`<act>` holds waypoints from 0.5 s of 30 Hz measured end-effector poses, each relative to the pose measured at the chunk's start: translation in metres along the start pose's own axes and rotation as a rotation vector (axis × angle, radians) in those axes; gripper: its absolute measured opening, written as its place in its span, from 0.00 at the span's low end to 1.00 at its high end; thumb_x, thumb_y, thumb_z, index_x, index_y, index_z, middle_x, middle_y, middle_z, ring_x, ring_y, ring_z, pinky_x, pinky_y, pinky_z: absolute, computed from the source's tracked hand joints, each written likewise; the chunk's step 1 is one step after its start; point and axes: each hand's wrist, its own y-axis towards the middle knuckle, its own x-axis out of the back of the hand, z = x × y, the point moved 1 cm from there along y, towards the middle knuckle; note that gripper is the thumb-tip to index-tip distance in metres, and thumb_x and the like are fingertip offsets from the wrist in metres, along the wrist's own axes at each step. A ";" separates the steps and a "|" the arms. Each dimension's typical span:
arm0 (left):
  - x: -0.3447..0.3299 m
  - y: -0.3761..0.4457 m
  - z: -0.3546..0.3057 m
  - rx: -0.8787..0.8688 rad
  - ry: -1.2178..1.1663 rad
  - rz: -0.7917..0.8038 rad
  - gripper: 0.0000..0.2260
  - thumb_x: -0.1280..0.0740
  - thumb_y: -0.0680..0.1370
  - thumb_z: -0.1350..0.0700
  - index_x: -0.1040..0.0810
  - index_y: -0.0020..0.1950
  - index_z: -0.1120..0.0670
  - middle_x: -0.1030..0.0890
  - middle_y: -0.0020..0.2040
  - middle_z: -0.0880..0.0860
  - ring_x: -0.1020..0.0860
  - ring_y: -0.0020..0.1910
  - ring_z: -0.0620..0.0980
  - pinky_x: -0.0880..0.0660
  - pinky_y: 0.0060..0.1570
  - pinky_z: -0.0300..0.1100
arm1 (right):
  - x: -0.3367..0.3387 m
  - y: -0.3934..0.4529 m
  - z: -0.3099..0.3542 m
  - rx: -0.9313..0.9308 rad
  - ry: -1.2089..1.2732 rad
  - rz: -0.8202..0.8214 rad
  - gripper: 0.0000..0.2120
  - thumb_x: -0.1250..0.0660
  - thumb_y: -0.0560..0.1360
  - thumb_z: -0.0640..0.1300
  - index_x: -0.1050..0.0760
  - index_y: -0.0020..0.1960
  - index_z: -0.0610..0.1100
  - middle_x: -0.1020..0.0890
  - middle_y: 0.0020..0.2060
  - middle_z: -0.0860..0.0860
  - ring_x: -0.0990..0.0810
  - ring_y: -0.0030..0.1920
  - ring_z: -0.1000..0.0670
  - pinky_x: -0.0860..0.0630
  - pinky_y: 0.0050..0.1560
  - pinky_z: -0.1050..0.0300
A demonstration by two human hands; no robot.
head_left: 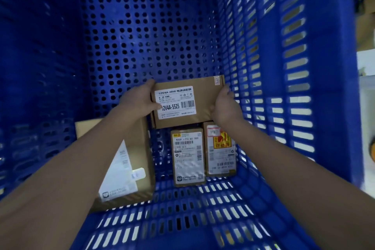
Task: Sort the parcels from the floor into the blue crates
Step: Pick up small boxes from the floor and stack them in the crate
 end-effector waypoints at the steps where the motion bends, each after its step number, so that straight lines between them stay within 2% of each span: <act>1: -0.001 0.000 0.000 -0.008 0.009 -0.019 0.29 0.29 0.73 0.54 0.36 0.72 0.53 0.25 0.66 0.55 0.26 0.61 0.55 0.27 0.54 0.47 | -0.001 -0.002 -0.001 -0.001 -0.030 -0.004 0.37 0.40 0.78 0.37 0.62 0.75 0.35 0.43 0.73 0.36 0.31 0.67 0.38 0.28 0.63 0.46; 5: -0.002 0.002 -0.002 -0.025 0.008 -0.024 0.31 0.30 0.74 0.54 0.39 0.74 0.52 0.26 0.67 0.55 0.27 0.62 0.55 0.27 0.56 0.47 | -0.008 -0.013 -0.004 -0.007 -0.178 -0.043 0.32 0.45 0.79 0.33 0.61 0.75 0.32 0.42 0.72 0.34 0.29 0.65 0.39 0.28 0.61 0.47; 9: -0.002 0.003 -0.006 -0.021 0.060 0.011 0.31 0.31 0.74 0.54 0.41 0.74 0.49 0.26 0.66 0.53 0.26 0.61 0.54 0.27 0.55 0.46 | -0.014 -0.021 -0.003 -0.043 -0.254 -0.038 0.29 0.46 0.79 0.33 0.59 0.74 0.29 0.40 0.71 0.33 0.30 0.66 0.39 0.29 0.62 0.49; 11: -0.002 0.003 -0.007 -0.008 0.076 0.028 0.31 0.31 0.74 0.54 0.41 0.74 0.50 0.25 0.66 0.54 0.26 0.60 0.54 0.28 0.53 0.45 | -0.017 -0.023 0.000 -0.067 -0.310 -0.028 0.26 0.46 0.80 0.35 0.52 0.72 0.27 0.37 0.69 0.33 0.31 0.66 0.40 0.30 0.62 0.51; 15: -0.001 0.005 -0.009 0.036 0.191 0.068 0.32 0.32 0.75 0.50 0.43 0.74 0.48 0.26 0.66 0.55 0.26 0.60 0.55 0.29 0.49 0.44 | -0.018 -0.031 0.012 -0.112 -0.577 0.024 0.21 0.47 0.80 0.42 0.41 0.70 0.32 0.34 0.65 0.38 0.32 0.63 0.42 0.31 0.60 0.53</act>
